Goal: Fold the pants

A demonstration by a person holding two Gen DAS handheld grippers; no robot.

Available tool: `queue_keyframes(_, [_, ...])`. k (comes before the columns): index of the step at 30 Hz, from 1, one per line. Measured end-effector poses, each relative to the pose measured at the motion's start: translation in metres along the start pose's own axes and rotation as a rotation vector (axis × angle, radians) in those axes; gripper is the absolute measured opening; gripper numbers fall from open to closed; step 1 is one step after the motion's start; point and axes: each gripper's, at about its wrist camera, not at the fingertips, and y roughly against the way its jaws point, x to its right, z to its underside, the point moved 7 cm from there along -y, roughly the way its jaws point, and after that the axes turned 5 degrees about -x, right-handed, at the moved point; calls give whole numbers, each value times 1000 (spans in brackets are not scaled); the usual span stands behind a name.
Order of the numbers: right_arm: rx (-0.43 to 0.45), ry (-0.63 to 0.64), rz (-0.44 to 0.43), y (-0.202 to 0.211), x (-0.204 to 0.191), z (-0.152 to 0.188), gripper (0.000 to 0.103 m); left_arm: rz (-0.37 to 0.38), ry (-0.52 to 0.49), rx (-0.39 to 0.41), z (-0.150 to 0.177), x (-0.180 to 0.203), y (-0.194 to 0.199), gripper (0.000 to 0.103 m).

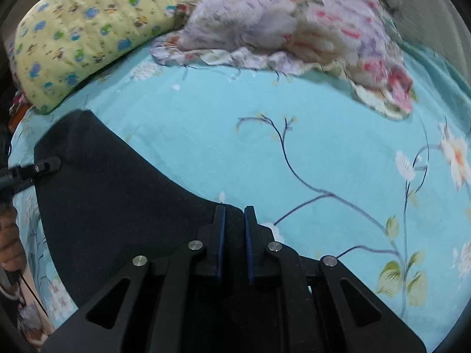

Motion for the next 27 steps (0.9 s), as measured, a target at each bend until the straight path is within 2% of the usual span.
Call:
queue_keyframes(2, [28, -37, 25, 7, 6, 0, 30, -42, -13, 35, -1, -1, 12, 36])
queue_keyframes(3, [44, -56, 33, 14, 8, 0, 32, -54, -17, 49, -1, -2, 18, 38])
queue_keyframes(6, [84, -89, 42, 33, 13, 4, 32, -89, -7, 91, -3, -4, 39, 39])
queue_keyframes(10, [117, -152, 20, 58, 21, 20, 32, -68, -10, 128, -3, 5, 67, 41])
queue_keyframes(12, [124, -195, 6, 68, 25, 29, 32, -65, -47, 127, -2, 20, 73, 48])
queue_keyframes(18, [151, -293, -49, 99, 35, 74, 38, -1, -134, 73, 12, 74, 64, 55])
queue_keyframes(27, [189, -455, -56, 134, 63, 148, 38, 82, -293, -56, 54, 165, 29, 62])
